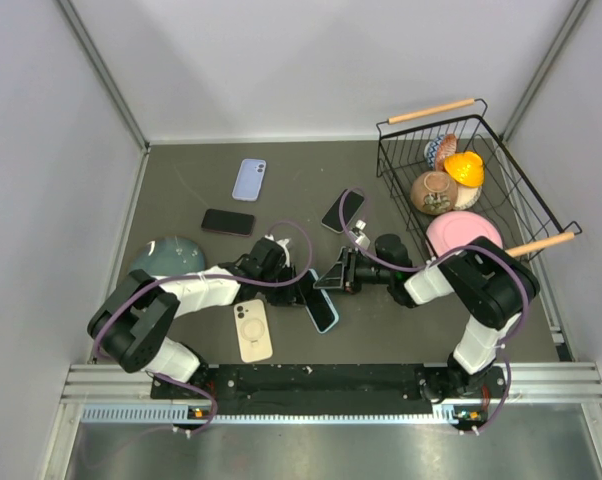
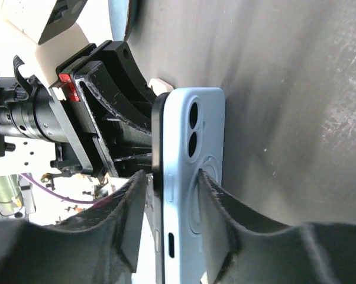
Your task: Put the phone into the phone case
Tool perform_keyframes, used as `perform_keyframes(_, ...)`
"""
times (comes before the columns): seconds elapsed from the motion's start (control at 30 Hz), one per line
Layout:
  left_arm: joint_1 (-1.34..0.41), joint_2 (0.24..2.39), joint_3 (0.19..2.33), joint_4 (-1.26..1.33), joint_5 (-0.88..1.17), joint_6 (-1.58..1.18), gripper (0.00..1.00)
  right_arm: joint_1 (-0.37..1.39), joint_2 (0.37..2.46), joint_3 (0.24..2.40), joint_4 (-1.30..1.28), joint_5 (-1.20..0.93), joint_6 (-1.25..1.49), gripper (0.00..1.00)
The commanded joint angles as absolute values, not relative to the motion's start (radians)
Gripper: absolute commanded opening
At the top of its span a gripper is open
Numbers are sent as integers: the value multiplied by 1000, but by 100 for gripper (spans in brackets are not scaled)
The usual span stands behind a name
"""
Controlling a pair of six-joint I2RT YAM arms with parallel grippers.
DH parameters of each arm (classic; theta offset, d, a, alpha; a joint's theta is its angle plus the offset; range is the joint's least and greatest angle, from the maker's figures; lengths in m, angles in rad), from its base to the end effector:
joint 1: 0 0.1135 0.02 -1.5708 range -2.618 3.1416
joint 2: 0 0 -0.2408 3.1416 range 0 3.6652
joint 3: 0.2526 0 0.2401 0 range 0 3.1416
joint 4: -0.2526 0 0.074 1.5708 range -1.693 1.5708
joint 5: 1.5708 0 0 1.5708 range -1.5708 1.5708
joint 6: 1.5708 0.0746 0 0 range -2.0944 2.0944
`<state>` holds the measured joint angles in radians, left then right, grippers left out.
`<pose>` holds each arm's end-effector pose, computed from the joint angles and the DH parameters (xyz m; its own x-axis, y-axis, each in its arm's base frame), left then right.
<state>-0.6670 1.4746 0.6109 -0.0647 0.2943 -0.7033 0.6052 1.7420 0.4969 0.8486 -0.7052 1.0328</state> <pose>0.2071 -0.1906 0.0990 -0.9510 -0.0390 -0.3068 0.1489 0.8118 -0.5646 0.2298 0.2178 0.0992 -0.9570 0.1331 -0.2577 -0.2012 0.3353 0.9204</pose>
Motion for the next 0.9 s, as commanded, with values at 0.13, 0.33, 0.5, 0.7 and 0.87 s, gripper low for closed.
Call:
perform_keyframes(0.13, -675, 1450, 598, -68, 279, -680, 23, 598, 1691, 502, 849, -726, 983, 19)
perform_keyframes(0.33, -675, 1451, 598, -54, 284, -678, 24, 600, 1652, 538, 698, -726, 888, 10)
perform_keyframes(0.5, -676, 1456, 601, -48, 288, -681, 24, 601, 1634, 566, 594, -741, 838, 30)
perform_keyframes(0.7, -675, 1463, 617, -54, 293, -675, 24, 600, 1638, 592, 511, -755, 798, 31)
perform_keyframes(0.87, -675, 1462, 621, -54, 295, -678, 25, 612, 1617, 632, 367, -706, 709, 23)
